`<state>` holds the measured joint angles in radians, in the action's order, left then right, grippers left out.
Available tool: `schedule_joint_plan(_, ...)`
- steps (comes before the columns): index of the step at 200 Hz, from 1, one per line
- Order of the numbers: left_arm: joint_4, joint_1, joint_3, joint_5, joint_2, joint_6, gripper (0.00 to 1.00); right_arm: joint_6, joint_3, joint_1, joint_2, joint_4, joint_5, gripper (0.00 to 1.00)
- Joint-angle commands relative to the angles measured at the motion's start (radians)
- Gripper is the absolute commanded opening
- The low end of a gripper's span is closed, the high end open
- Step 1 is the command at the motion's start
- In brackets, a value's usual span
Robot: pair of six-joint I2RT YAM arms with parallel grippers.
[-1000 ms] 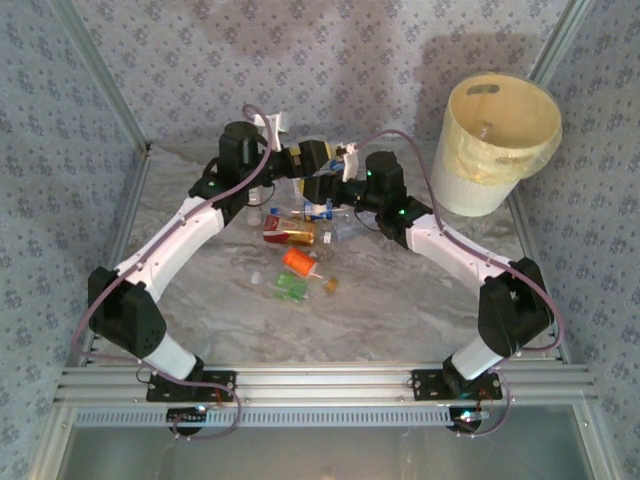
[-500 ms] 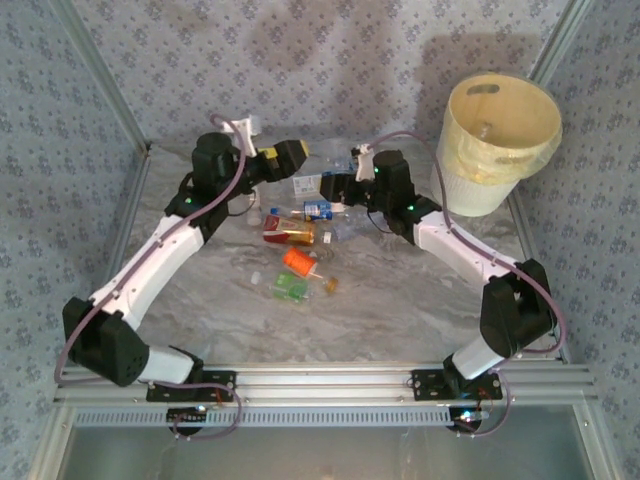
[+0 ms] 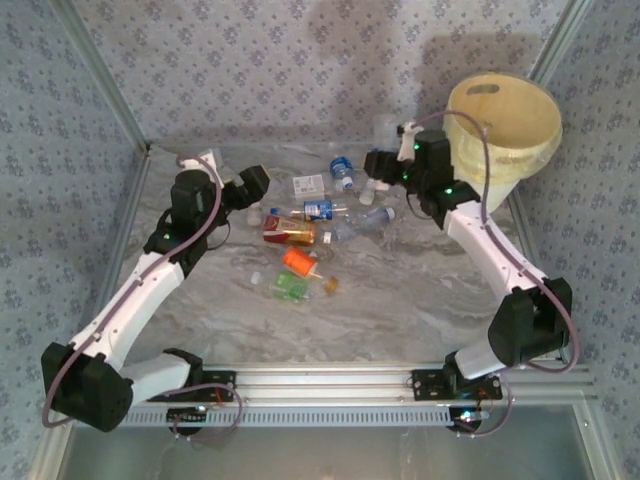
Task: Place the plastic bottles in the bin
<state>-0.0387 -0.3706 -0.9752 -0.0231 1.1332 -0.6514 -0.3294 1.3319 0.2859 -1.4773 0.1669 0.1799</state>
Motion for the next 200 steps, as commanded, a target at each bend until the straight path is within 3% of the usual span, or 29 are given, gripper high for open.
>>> schedule_joint_plan(1, -0.021, 0.011, 0.048, 0.062, -0.048, 0.02, 0.98, 0.062, 0.101, -0.077, 0.024, 0.031, -0.042, 0.51)
schedule_joint_plan(43, -0.017, 0.016, 0.093, 0.09, -0.076, 0.012, 0.98, 0.068, 0.256, -0.213, -0.047, -0.002, -0.056, 0.51)
schedule_joint_plan(108, -0.023, 0.018, 0.121, 0.104, -0.08, 0.011, 0.98, 0.081, 0.397, -0.393, -0.197, -0.119, -0.206, 0.51)
schedule_joint_plan(154, -0.02, 0.02, 0.13, 0.121, -0.079, 0.004, 0.98, 0.143, 0.424, -0.434, -0.297, -0.235, -0.345, 0.52)
schedule_joint_plan(200, -0.023, 0.022, 0.134, 0.126, -0.046, -0.045, 0.98, 0.219, 0.583, -0.45, -0.453, -0.138, -0.46, 0.55)
